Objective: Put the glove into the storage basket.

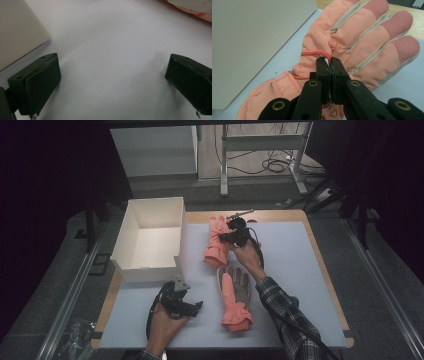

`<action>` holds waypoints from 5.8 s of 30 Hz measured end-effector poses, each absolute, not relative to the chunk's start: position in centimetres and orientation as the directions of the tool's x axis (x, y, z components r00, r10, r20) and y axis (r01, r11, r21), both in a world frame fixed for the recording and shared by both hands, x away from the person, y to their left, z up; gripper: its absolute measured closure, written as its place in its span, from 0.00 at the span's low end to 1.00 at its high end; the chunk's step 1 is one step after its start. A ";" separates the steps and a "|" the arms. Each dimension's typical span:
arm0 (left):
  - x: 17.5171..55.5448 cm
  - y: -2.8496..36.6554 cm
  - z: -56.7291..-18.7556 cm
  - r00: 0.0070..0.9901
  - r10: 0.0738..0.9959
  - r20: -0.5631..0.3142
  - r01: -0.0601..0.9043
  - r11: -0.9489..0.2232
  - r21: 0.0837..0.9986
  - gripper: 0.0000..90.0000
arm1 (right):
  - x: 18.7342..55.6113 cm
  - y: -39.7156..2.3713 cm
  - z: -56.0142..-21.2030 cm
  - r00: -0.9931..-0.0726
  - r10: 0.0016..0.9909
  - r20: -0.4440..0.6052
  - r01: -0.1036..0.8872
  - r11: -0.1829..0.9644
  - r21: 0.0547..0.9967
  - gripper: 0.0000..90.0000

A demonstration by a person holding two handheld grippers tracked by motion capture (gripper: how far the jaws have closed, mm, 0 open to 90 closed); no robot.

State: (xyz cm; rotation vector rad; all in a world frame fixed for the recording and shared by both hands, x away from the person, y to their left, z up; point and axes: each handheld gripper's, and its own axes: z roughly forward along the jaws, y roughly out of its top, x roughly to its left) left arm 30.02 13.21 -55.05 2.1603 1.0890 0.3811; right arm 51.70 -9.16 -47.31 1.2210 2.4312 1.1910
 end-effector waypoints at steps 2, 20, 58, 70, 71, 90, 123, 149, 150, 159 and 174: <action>30.0 13.2 -55.1 0.607 0.793 -0.041 0.595 -0.420 0.685 0.00 | 51.7 -9.4 -47.1 -0.650 0.735 0.195 0.601 0.340 0.723 0.96; 30.0 13.2 -55.1 0.608 0.793 -0.041 0.594 -0.420 0.686 0.00 | 48.6 -12.7 -42.4 -0.707 0.673 0.217 0.551 0.332 0.765 0.96; 30.0 13.2 -55.0 0.608 0.793 -0.042 0.594 -0.419 0.686 0.00 | 35.8 -17.5 -41.7 -0.776 0.579 0.251 0.539 0.401 0.741 0.95; 30.0 13.2 -55.1 0.606 0.795 -0.044 0.595 -0.416 0.688 0.00 | 33.1 -16.8 -44.6 -0.772 0.592 0.232 0.550 0.437 0.712 0.95; 30.0 13.2 -55.1 0.606 0.794 -0.043 0.595 -0.417 0.688 0.00 | 33.0 -16.4 -45.3 -0.770 0.600 0.216 0.547 0.447 0.708 0.95; 30.0 13.2 -55.1 0.606 0.795 -0.040 0.594 -0.418 0.687 0.00 | 32.5 -15.5 -47.3 -0.777 0.617 0.122 0.504 0.495 0.707 0.81; 30.0 13.2 -55.1 0.606 0.794 -0.040 0.595 -0.419 0.686 0.00 | 31.6 -22.6 -49.4 -0.752 0.648 0.120 0.518 0.468 0.716 0.37; 29.9 14.5 -54.8 0.582 0.808 -0.091 0.620 -0.368 0.693 0.03 | 28.9 -21.0 -52.6 -0.862 0.484 0.150 0.446 0.584 0.678 0.95; 29.8 14.7 -54.8 0.581 0.809 -0.083 0.622 -0.376 0.687 0.03 | 28.9 -20.9 -52.6 -0.863 0.482 0.151 0.445 0.584 0.679 0.95; 29.2 16.6 -55.0 0.574 0.817 -0.055 0.618 -0.388 0.684 0.03 | 29.3 -18.9 -52.9 -0.869 0.472 0.150 0.434 0.581 0.688 0.94; 29.1 16.9 -55.2 0.590 0.805 -0.055 0.608 -0.399 0.687 0.01 | 30.7 -15.9 -53.1 -0.862 0.492 0.121 0.426 0.574 0.700 0.92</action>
